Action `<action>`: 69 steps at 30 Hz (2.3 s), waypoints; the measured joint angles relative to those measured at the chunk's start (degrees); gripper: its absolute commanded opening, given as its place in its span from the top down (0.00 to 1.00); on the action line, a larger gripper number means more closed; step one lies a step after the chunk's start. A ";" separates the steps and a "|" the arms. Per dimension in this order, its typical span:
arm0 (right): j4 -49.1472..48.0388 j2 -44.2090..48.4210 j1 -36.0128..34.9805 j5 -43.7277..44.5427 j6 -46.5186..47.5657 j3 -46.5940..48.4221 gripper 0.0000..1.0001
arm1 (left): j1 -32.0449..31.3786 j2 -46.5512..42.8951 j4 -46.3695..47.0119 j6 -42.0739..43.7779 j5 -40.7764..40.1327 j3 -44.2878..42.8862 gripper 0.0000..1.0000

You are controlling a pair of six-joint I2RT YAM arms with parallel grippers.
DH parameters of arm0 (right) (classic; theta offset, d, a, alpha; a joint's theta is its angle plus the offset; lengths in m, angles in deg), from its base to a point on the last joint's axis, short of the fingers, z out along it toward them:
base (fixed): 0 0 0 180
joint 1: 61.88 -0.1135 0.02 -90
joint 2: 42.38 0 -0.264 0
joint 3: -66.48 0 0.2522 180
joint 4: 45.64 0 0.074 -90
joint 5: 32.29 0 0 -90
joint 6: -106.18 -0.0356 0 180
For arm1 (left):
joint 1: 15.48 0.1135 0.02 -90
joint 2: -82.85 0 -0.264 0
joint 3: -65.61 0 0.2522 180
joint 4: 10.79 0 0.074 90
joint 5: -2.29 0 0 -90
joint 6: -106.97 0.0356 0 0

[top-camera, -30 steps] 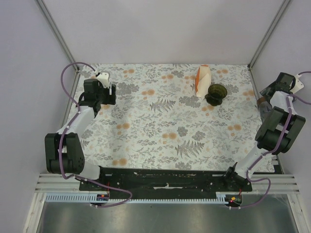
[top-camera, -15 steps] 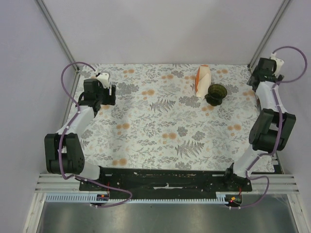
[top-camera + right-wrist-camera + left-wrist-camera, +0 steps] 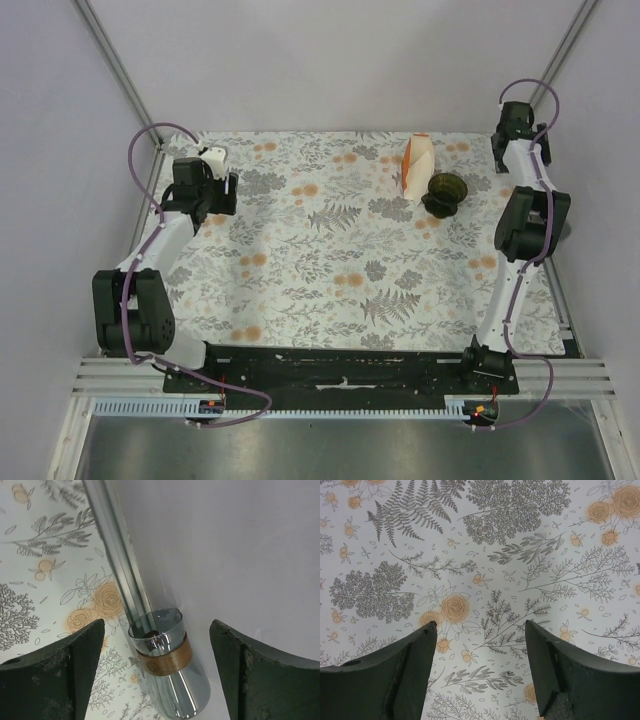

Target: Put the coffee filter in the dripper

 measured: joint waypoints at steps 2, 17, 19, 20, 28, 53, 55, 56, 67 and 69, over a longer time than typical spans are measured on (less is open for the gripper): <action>0.31 -1.73 -0.33 -0.37 3.85 0.00 0.07 | 0.00 0.74 -0.57 0.13 0.07 -0.35 0.24; -4.11 -9.75 -0.87 -0.35 32.04 2.67 0.02 | 0.00 6.01 -13.40 5.22 0.17 -10.58 0.25; -5.01 -10.88 -0.72 -0.44 35.23 2.67 0.02 | 0.00 6.21 -14.08 5.53 0.46 -11.80 0.26; -5.40 -11.34 -0.57 -0.61 36.74 2.60 0.03 | 0.00 6.29 -14.53 5.62 0.52 -12.31 0.27; -4.74 -11.52 0.44 -0.76 41.55 1.73 0.14 | 0.00 7.45 -17.18 5.95 -0.70 -13.31 0.30; 11.10 -3.21 3.08 -10.54 42.10 -8.28 0.38 | 0.00 7.48 -18.40 8.48 -2.75 -14.19 0.33; 11.17 -3.21 3.28 -10.95 42.12 -8.31 0.44 | 0.00 7.48 -18.56 8.48 -3.13 -14.47 0.33; 11.17 -3.19 3.32 -11.06 42.10 -8.28 0.47 | 0.00 7.48 -18.64 8.48 -3.19 -14.58 0.33; 17.94 -3.04 3.37 -11.41 39.69 -8.31 0.69 | 0.00 7.48 -19.30 8.79 -3.85 -15.02 0.33; 19.45 -2.97 3.23 -11.45 39.21 -8.31 0.72 | 0.00 7.48 -19.45 9.03 -4.04 -15.02 0.33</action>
